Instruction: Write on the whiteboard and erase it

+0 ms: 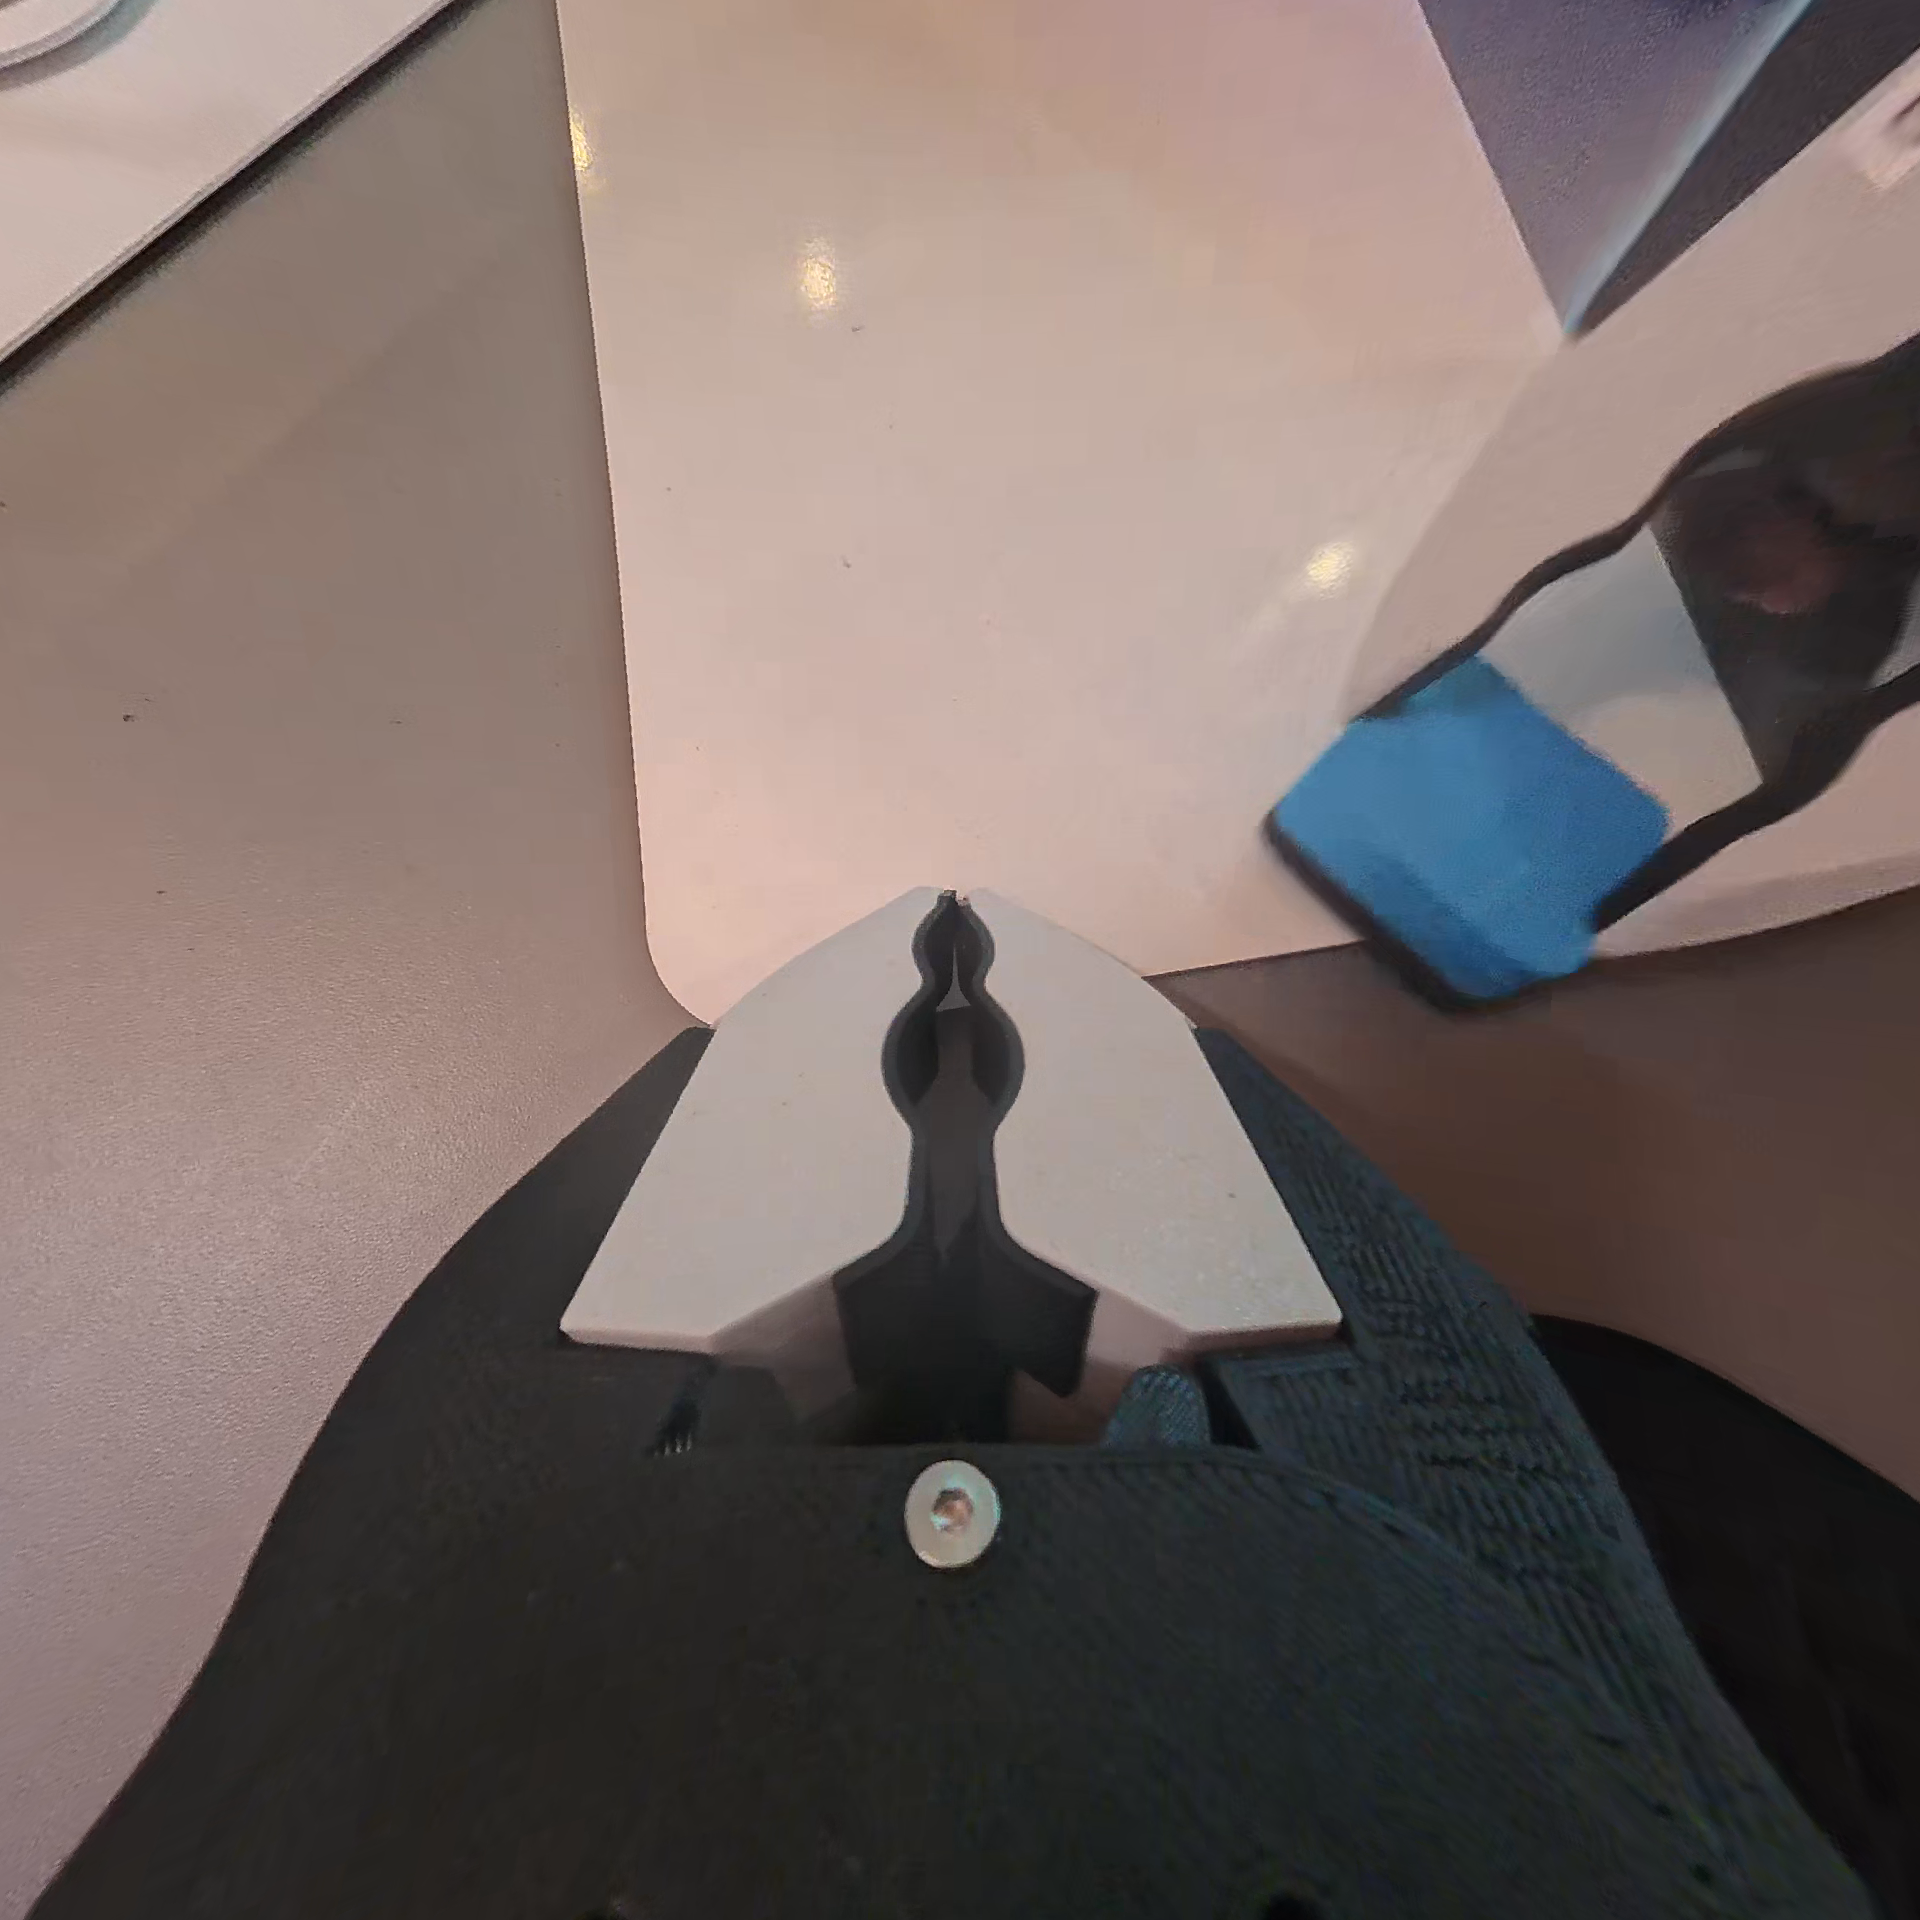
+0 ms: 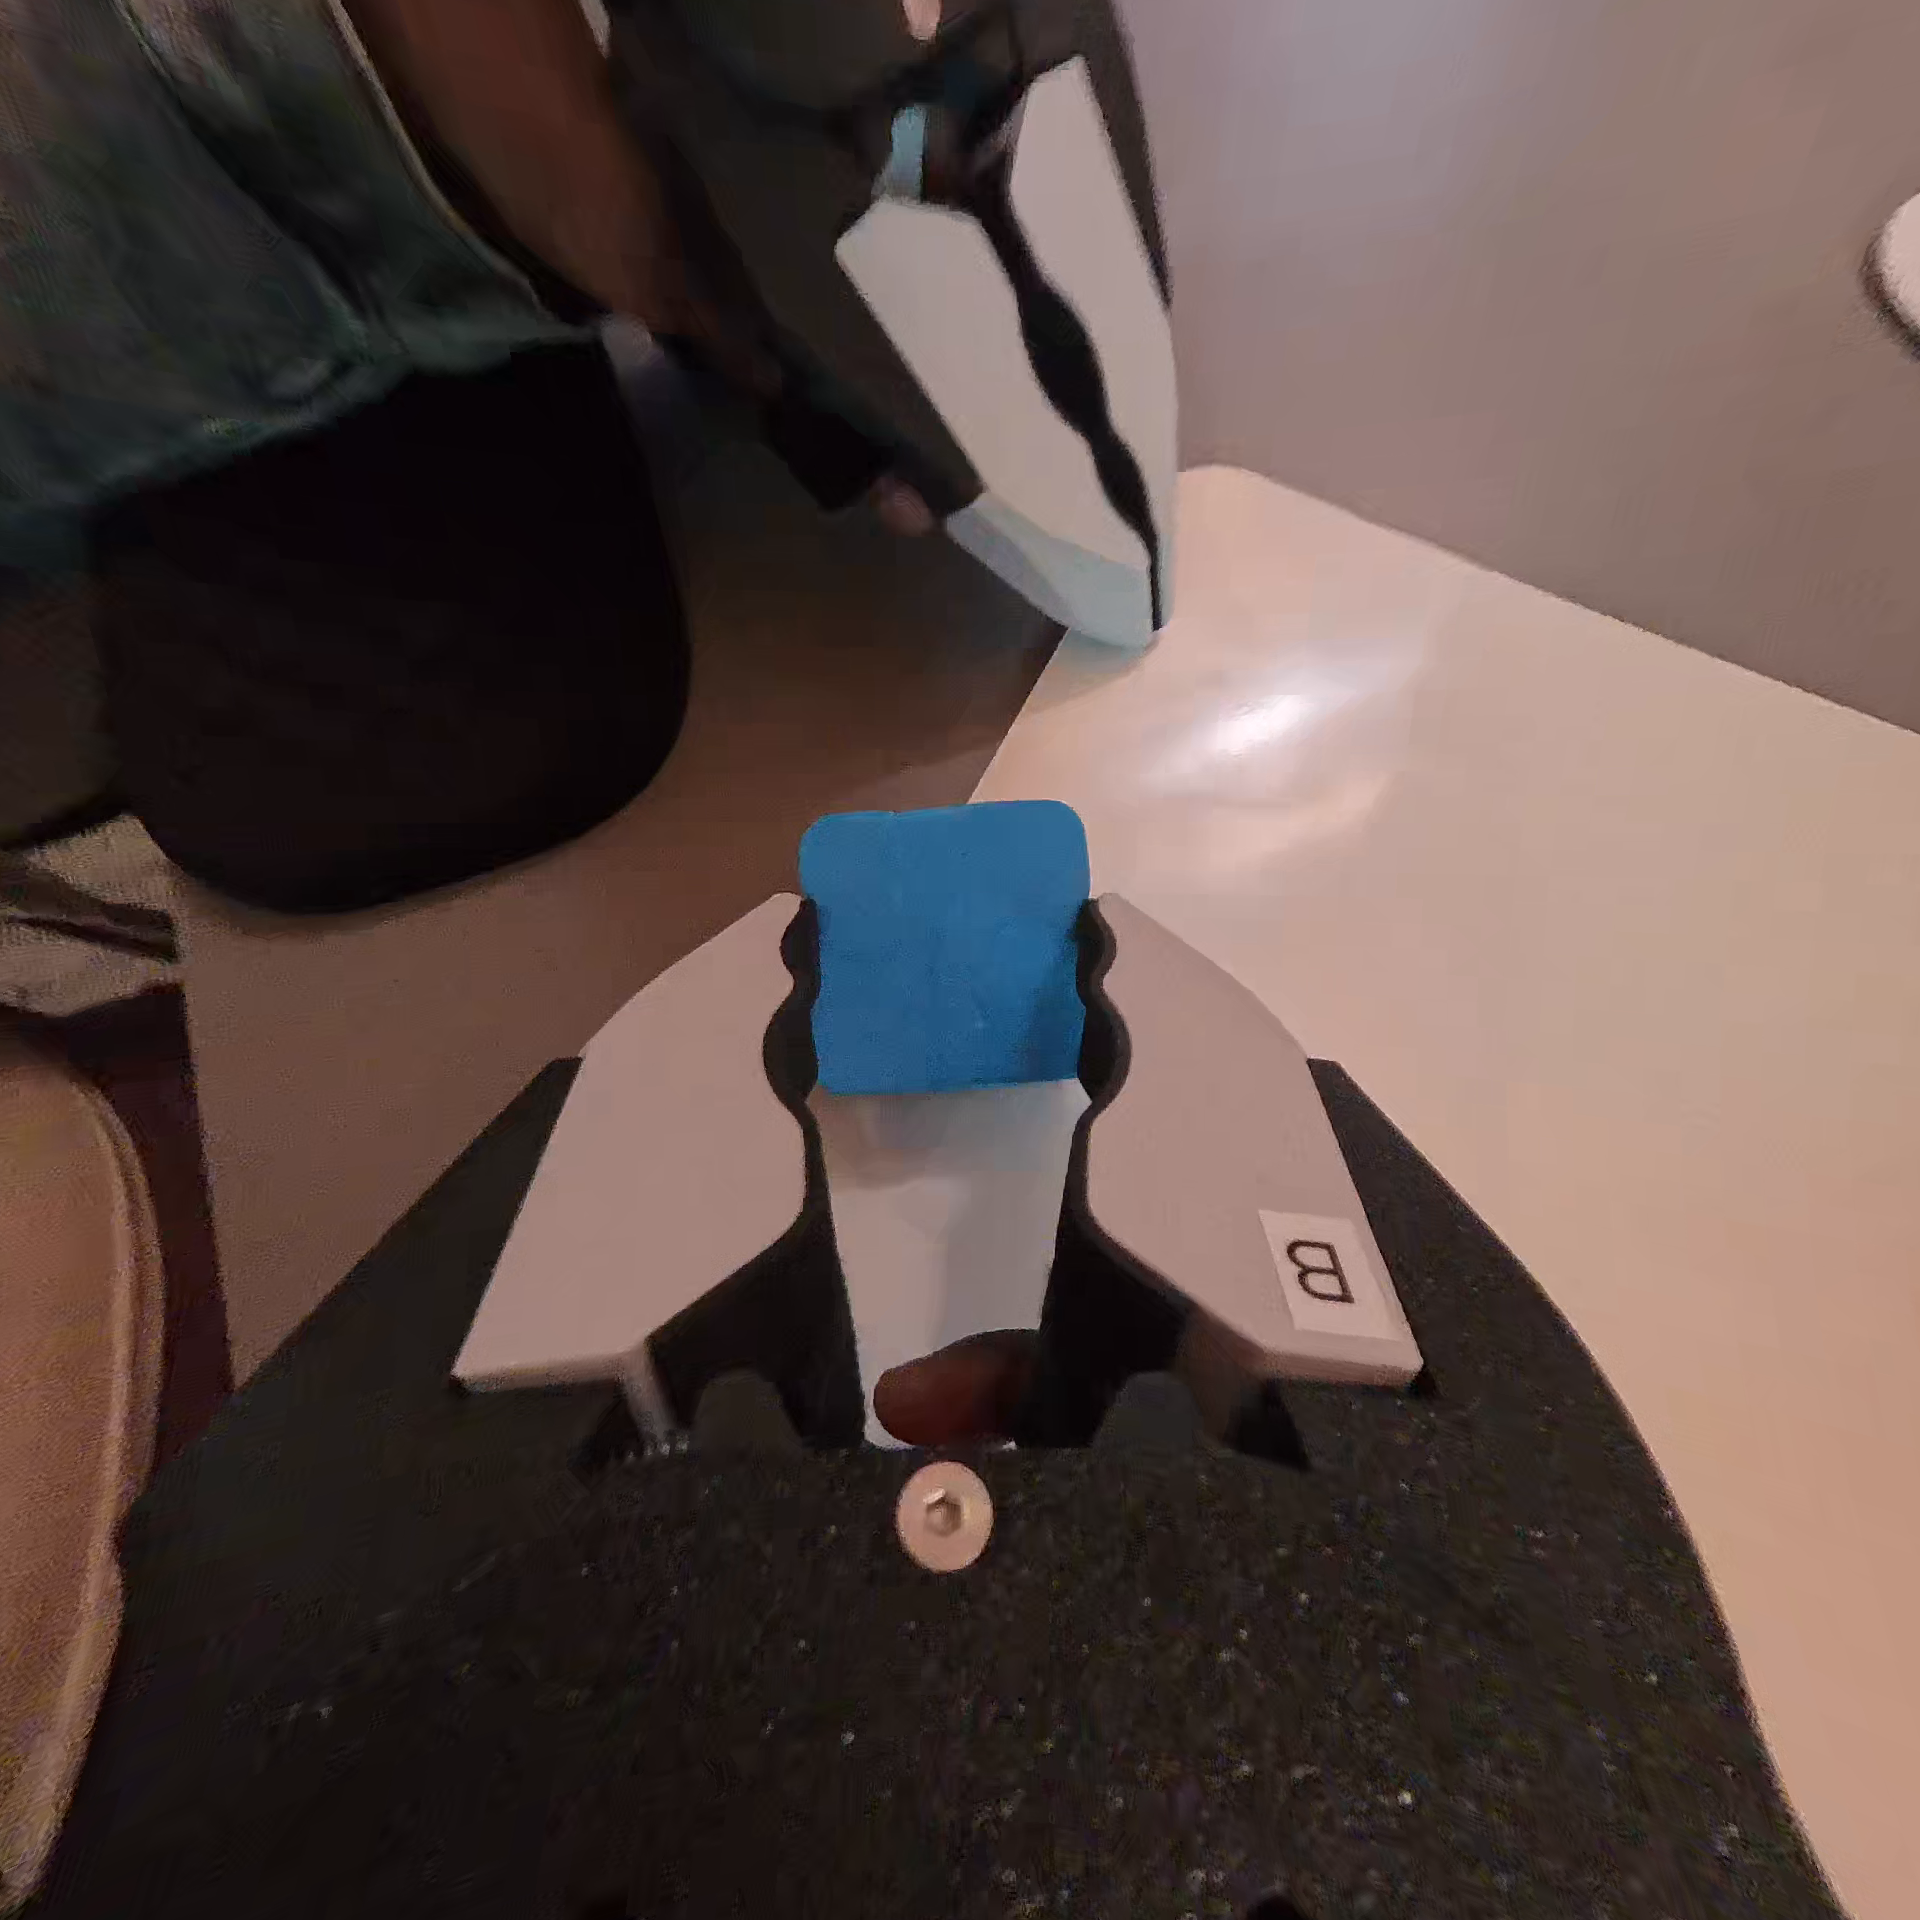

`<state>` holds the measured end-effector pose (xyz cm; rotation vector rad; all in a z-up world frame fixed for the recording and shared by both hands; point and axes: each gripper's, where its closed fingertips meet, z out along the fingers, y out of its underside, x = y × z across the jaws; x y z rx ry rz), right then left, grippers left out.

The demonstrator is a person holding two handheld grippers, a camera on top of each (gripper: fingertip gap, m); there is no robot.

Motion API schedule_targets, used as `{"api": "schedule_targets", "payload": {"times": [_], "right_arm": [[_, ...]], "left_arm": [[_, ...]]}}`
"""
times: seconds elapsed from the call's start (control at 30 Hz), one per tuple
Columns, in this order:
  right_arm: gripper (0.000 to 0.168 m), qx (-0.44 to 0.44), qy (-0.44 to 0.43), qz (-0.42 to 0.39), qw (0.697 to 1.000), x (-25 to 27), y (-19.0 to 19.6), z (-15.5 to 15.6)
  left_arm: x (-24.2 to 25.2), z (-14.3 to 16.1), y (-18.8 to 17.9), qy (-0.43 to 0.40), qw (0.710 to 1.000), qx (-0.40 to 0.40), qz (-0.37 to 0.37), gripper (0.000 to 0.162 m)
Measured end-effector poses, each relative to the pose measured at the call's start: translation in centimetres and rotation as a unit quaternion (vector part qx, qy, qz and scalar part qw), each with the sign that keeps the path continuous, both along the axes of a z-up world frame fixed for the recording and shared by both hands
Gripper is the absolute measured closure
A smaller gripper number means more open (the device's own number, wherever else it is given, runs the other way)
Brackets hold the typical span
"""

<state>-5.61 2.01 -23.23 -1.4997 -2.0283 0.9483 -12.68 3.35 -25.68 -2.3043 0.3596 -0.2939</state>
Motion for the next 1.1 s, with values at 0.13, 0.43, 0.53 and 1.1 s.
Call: {"api": "schedule_targets", "payload": {"times": [0.13,0.43,0.53,1.1], "right_arm": [[0.120,-0.019,0.160,-0.182,0.970,4.6,8.1,8.1],[0.119,0.114,0.104,-0.615,0.774,31.8,32.1,7.2],[0.119,0.088,0.038,-0.620,0.779,33.4,34.4,3.7],[0.078,0.082,0.199,-0.606,0.766,33.2,30.9,9.3]], "left_arm": [[0.0,0.0,0.0,0.000,1.000,0.002,-0.002,0.161],[0.1,0.0,-0.1,0.022,1.000,0.013,-0.007,0.161],[0.0,-0.1,0.1,0.029,0.999,0.017,-0.007,0.161],[3.3,7.3,0.5,0.034,0.980,0.198,0.002,0.052]]}}
